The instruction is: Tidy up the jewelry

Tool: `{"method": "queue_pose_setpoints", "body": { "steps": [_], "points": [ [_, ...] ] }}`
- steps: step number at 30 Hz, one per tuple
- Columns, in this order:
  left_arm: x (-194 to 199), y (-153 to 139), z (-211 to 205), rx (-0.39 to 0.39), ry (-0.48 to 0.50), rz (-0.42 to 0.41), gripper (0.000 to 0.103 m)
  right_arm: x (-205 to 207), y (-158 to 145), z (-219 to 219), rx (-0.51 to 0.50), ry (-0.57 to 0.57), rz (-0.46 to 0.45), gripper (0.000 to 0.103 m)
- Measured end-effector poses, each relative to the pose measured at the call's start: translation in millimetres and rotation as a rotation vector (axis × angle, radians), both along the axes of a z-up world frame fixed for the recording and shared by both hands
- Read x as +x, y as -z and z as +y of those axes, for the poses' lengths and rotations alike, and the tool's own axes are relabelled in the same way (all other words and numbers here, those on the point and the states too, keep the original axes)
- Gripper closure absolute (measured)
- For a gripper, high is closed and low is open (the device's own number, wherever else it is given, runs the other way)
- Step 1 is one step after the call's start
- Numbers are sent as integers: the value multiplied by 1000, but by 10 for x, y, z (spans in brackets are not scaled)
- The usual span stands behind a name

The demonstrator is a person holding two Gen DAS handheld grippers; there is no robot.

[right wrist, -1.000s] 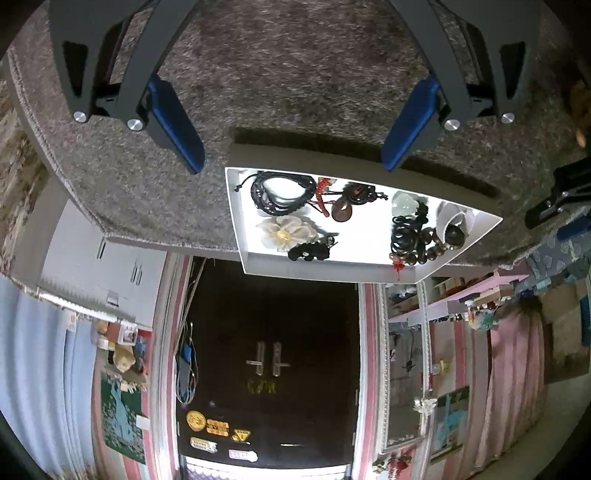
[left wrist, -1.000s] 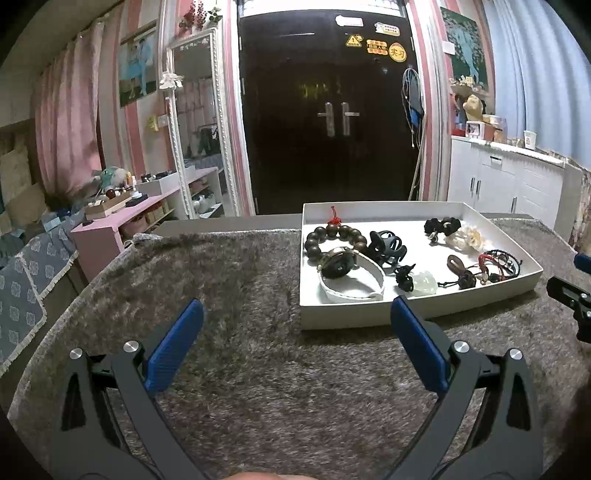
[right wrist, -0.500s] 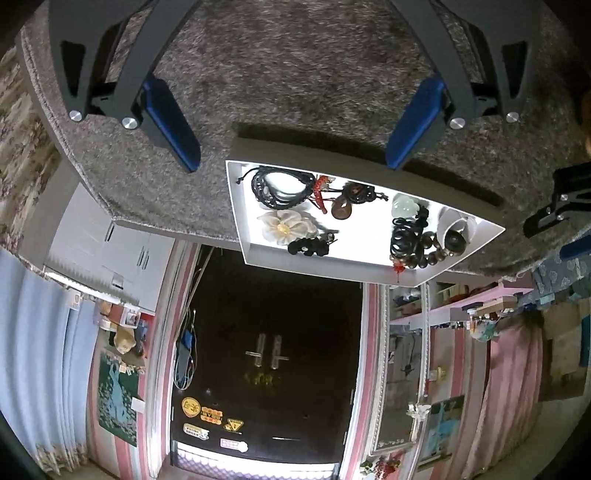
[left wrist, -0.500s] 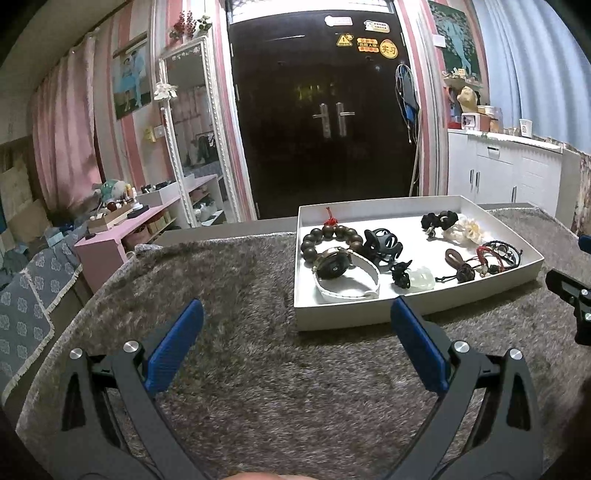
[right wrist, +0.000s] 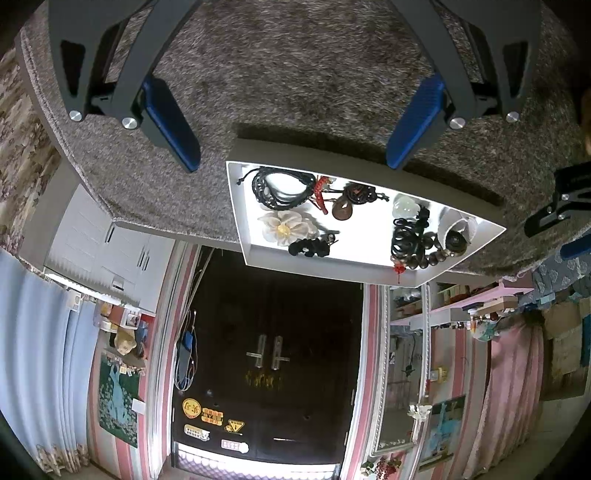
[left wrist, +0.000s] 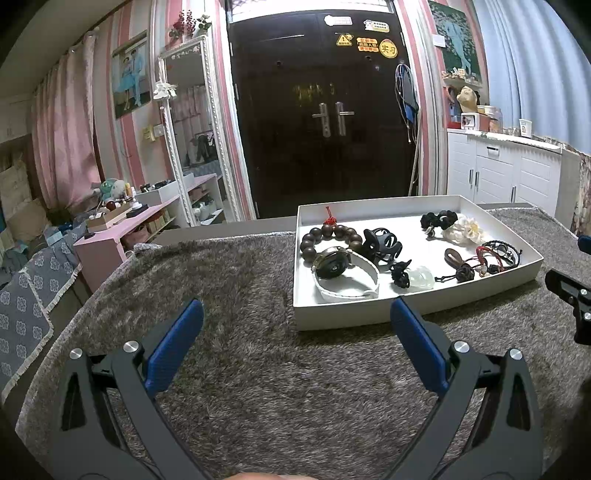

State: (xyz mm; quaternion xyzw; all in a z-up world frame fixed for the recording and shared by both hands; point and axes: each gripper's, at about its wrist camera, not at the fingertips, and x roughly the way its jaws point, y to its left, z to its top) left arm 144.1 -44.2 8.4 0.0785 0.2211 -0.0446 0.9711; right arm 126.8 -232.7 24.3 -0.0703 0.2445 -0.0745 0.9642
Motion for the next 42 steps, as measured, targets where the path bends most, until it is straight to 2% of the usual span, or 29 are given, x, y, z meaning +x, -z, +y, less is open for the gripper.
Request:
{"method": "queue_pose_setpoints", "body": {
  "steps": [42],
  "points": [
    [-21, 2, -17, 5, 0, -1, 3, 4, 6, -7, -10, 1, 3, 3]
  ]
}}
